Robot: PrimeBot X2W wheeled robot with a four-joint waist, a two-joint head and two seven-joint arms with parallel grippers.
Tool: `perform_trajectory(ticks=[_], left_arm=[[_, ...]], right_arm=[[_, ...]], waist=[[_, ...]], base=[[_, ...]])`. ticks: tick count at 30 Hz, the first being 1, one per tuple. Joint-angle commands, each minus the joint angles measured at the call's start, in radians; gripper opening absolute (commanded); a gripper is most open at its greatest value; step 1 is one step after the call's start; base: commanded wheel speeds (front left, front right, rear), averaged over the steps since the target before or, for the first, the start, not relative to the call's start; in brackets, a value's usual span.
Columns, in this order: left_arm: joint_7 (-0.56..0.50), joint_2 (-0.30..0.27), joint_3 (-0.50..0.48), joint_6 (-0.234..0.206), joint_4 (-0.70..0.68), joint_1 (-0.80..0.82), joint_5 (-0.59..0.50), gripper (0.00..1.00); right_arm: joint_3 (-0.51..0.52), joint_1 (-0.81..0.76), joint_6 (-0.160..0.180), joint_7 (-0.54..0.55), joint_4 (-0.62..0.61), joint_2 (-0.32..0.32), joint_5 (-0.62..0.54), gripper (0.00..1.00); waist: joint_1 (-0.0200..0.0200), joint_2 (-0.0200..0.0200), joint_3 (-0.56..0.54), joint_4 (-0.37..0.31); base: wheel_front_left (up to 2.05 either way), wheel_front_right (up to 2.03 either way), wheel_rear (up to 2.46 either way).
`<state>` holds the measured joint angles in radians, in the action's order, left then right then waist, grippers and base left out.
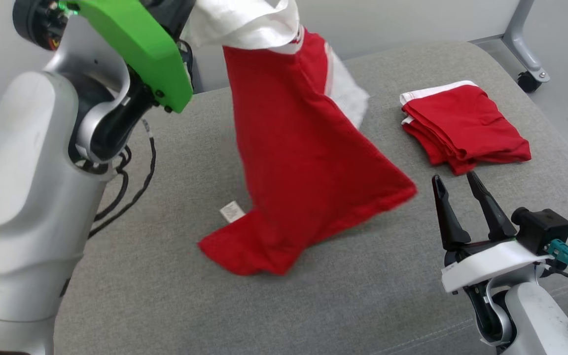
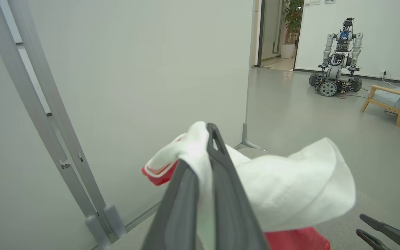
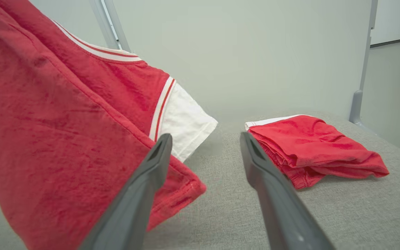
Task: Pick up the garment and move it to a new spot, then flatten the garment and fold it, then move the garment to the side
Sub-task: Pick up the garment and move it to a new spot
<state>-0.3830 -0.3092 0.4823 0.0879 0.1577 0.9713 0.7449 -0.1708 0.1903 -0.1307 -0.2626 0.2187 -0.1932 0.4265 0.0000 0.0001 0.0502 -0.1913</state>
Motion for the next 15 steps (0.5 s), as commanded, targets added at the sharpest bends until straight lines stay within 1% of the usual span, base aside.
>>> perform_trajectory(ticks=[1, 3, 7, 9, 11, 13, 15], left_arm=[[0.011, -0.014, -0.005, -0.008, 0.003, -0.057, 0.005, 0.00], [0.035, -0.028, -0.010, -0.020, 0.002, -0.116, 0.004, 0.00], [0.097, -0.058, -0.028, -0.049, 0.009, -0.296, 0.026, 0.00], [0.144, -0.077, -0.053, -0.065, 0.027, -0.393, 0.040, 0.00], [0.189, -0.099, -0.080, -0.083, 0.068, -0.487, 0.046, 0.00], [0.233, -0.101, -0.107, -0.090, 0.108, -0.562, 0.071, 0.00], [0.277, -0.112, -0.120, -0.093, 0.150, -0.625, 0.071, 0.00]], right_arm=[[0.001, -0.011, 0.000, -0.002, -0.001, 0.004, -0.004, 1.00], [0.000, -0.016, 0.000, -0.002, 0.005, 0.005, -0.002, 1.00], [-0.002, -0.020, 0.000, -0.002, 0.010, 0.000, 0.001, 1.00], [-0.003, -0.015, 0.000, -0.002, 0.012, -0.004, 0.002, 1.00], [-0.005, -0.014, 0.000, -0.002, 0.014, -0.010, 0.001, 1.00], [-0.007, -0.012, 0.000, -0.002, 0.014, -0.013, 0.001, 1.00], [-0.009, -0.011, 0.000, -0.002, 0.017, -0.020, 0.002, 1.00]], waist=[[0.0000, -0.0001, 0.009, 0.002], [0.0000, -0.0001, 0.014, 0.007], [0.0000, -0.0001, 0.023, 0.016], [0.0000, -0.0001, 0.026, 0.020], [0.0000, -0.0001, 0.027, 0.026], [0.0000, -0.0001, 0.026, 0.029], [0.0000, -0.0001, 0.024, 0.034]], base=[[0.00, 0.00, 0.00], [0.00, 0.00, 0.00], [0.00, 0.00, 0.00], [0.00, 0.00, 0.00], [0.00, 0.00, 0.00], [0.00, 0.00, 0.00], [0.00, 0.00, 0.00]])
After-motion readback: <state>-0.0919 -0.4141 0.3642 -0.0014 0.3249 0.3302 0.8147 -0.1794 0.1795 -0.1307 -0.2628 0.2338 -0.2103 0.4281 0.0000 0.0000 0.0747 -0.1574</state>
